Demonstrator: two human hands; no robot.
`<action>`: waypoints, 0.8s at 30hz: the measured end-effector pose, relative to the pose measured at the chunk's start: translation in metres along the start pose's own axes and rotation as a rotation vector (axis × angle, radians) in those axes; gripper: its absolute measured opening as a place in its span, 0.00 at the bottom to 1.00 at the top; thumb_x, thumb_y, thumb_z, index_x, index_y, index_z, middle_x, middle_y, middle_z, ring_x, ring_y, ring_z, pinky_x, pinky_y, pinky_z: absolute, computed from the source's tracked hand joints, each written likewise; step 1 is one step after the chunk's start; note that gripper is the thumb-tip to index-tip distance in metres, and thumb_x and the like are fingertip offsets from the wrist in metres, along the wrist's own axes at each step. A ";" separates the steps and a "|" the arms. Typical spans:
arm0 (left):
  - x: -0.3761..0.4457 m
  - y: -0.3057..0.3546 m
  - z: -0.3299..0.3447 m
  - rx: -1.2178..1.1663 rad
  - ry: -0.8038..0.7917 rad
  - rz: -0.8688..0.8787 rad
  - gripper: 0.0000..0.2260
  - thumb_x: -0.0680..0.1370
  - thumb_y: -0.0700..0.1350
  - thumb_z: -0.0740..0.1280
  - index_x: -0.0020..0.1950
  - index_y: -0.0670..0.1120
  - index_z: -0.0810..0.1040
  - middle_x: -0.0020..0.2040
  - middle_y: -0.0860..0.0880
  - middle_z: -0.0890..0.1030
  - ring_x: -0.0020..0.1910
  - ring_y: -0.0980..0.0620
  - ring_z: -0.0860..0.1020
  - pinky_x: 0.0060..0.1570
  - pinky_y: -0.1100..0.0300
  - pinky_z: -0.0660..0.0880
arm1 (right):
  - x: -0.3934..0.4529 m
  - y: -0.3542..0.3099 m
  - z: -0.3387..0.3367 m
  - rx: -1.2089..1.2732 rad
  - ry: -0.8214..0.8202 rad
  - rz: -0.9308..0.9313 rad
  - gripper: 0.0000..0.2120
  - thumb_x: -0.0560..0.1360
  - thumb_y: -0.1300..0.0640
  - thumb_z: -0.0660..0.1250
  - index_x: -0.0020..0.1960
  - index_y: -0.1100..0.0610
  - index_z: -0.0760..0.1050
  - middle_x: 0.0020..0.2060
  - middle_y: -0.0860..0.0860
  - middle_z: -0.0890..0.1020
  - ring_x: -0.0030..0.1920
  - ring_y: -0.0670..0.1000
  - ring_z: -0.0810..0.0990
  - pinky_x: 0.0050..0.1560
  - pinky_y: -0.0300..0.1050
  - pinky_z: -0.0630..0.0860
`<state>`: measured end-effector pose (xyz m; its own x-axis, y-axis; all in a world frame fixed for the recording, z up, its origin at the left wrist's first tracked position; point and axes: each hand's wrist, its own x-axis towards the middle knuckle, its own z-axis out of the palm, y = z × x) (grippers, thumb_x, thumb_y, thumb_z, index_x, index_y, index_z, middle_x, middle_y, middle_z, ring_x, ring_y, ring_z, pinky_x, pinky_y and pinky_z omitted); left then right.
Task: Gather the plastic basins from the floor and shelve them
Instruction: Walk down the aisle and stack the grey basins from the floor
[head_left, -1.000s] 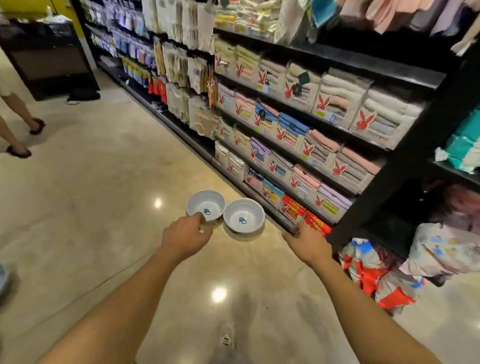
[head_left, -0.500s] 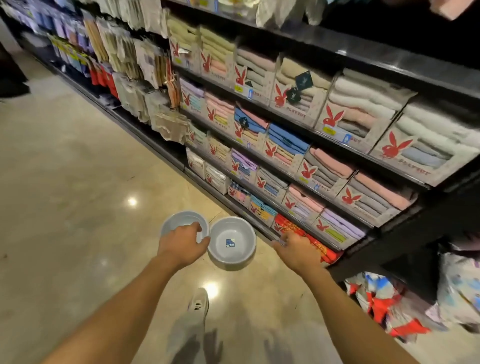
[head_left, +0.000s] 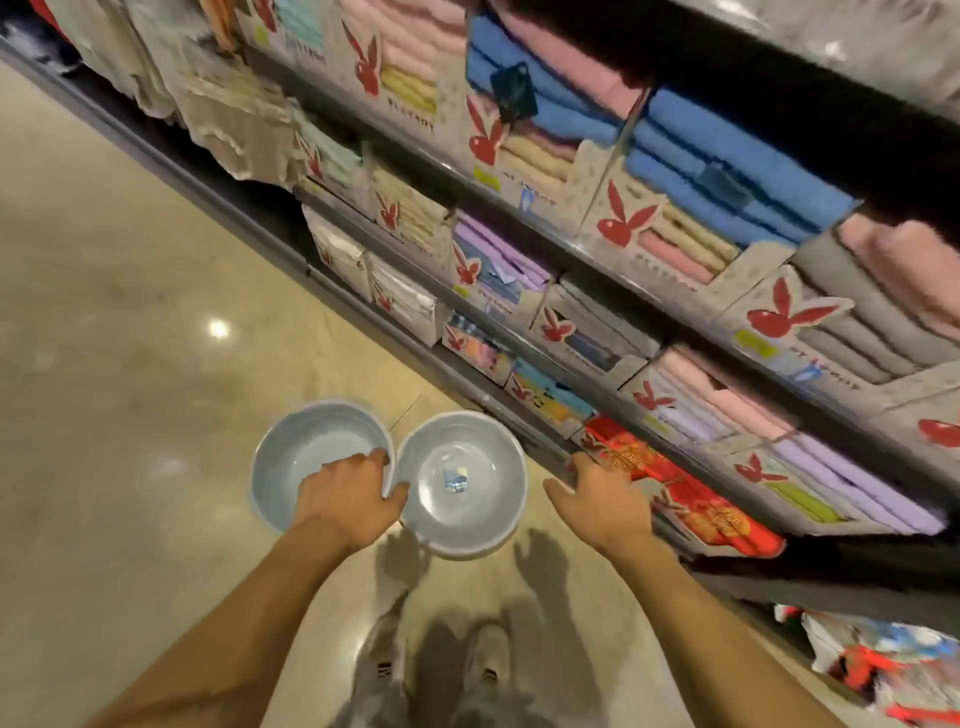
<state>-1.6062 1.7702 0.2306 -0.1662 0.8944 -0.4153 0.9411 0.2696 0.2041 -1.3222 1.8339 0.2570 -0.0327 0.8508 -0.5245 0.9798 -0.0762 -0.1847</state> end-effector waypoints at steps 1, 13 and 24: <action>0.024 -0.006 0.026 0.010 0.001 0.001 0.25 0.78 0.64 0.56 0.68 0.52 0.73 0.57 0.48 0.84 0.53 0.44 0.82 0.52 0.50 0.79 | 0.027 0.005 0.025 -0.012 -0.001 0.000 0.24 0.75 0.35 0.60 0.63 0.49 0.73 0.56 0.53 0.83 0.55 0.58 0.81 0.49 0.52 0.76; 0.272 -0.086 0.312 0.280 0.132 0.115 0.26 0.78 0.63 0.57 0.69 0.49 0.72 0.63 0.45 0.78 0.63 0.44 0.73 0.61 0.47 0.70 | 0.283 0.097 0.313 -0.096 0.104 0.061 0.25 0.75 0.33 0.61 0.63 0.48 0.73 0.55 0.52 0.84 0.54 0.59 0.82 0.44 0.51 0.73; 0.322 -0.124 0.362 0.601 0.053 0.053 0.36 0.70 0.76 0.48 0.61 0.56 0.82 0.73 0.48 0.72 0.79 0.43 0.54 0.71 0.31 0.40 | 0.329 0.118 0.371 0.049 0.082 0.128 0.24 0.73 0.34 0.64 0.61 0.49 0.74 0.49 0.53 0.83 0.48 0.57 0.82 0.52 0.56 0.81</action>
<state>-1.6699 1.8951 -0.2491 -0.1145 0.9220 -0.3700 0.9475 -0.0106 -0.3196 -1.2902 1.9124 -0.2455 0.1098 0.8718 -0.4773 0.9642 -0.2101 -0.1620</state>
